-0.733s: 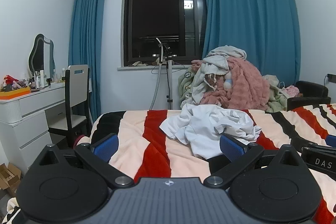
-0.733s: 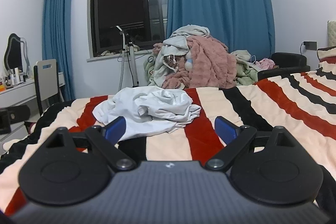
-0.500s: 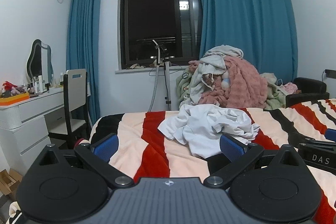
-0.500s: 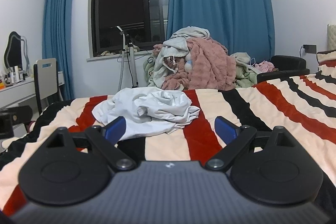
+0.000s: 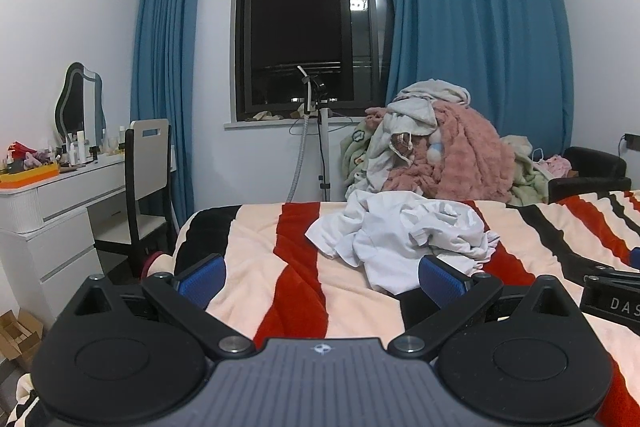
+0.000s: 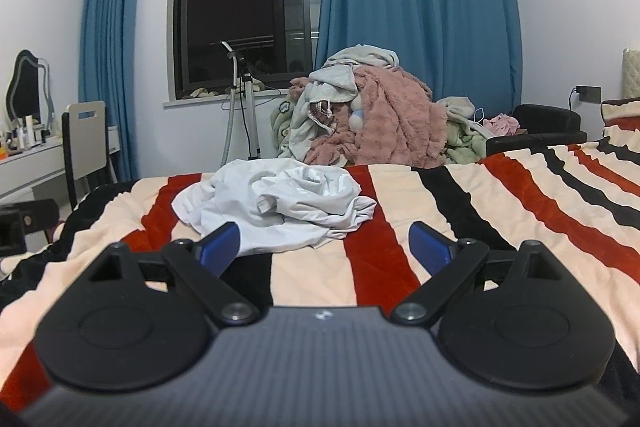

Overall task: Fold clothes
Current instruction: 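Move both grippers toward the crumpled white T-shirt on the bed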

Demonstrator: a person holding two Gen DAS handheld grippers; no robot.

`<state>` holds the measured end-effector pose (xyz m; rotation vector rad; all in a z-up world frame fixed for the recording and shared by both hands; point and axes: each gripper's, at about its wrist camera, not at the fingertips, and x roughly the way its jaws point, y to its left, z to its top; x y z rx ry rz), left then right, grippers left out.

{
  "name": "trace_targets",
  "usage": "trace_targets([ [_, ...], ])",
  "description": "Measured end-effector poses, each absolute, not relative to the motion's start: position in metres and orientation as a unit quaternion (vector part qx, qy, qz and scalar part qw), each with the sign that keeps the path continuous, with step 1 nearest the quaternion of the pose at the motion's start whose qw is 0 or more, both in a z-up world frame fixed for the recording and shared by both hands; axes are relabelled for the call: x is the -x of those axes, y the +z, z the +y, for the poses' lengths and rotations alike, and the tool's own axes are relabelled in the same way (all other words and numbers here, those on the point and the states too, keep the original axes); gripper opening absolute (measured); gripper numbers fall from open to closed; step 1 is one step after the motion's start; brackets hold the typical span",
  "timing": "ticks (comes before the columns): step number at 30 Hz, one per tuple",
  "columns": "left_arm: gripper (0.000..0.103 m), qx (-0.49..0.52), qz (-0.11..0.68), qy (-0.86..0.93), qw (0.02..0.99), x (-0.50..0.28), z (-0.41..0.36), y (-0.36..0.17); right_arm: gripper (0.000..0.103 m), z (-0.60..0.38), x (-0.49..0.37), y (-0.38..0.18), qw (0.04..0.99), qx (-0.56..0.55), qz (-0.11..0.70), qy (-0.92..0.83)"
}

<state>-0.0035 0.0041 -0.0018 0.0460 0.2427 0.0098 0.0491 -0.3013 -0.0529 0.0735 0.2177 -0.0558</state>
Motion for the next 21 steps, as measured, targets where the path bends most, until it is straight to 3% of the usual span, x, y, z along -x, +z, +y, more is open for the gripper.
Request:
trace_targets([
  [21, 0.103, -0.012, 0.115, -0.008, 0.993, 0.008, 0.000, 0.000, 0.093, -0.315, -0.043, -0.059, 0.992, -0.044, 0.110, -0.037],
])
